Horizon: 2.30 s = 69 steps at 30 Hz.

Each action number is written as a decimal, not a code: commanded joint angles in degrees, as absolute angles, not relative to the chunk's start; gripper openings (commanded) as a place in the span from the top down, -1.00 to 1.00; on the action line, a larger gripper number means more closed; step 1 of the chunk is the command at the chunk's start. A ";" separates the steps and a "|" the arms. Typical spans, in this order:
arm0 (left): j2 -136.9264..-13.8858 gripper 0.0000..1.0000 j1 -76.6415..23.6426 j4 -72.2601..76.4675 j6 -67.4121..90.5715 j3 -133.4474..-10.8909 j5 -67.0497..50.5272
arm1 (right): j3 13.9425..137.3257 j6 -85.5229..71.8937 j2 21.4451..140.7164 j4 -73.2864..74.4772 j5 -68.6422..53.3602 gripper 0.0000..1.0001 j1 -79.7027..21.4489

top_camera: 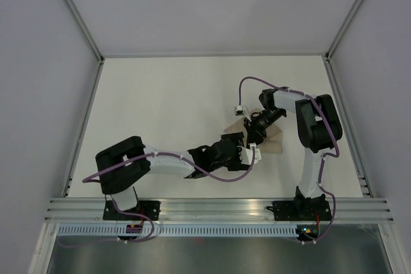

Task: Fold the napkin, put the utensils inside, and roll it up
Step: Roll the napkin with the utensil

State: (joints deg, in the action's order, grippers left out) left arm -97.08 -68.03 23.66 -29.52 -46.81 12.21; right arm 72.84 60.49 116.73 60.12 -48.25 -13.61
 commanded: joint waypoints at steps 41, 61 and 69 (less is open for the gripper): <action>-116.54 0.95 -62.14 -7.64 -27.25 -68.11 -8.96 | 77.07 62.58 116.72 63.54 -42.19 -0.04 -10.47; -124.97 0.95 -60.47 -30.47 -21.45 -83.84 -18.01 | 83.67 52.90 98.80 59.50 -46.40 -0.16 8.43; -132.09 0.95 -57.13 -40.16 -18.37 -92.89 -26.36 | 72.27 64.59 82.13 63.29 -48.69 -0.14 18.19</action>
State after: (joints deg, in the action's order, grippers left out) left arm -125.03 -57.80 -27.24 -23.24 -93.08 -19.38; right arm 77.91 58.17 88.38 60.99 -45.63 17.61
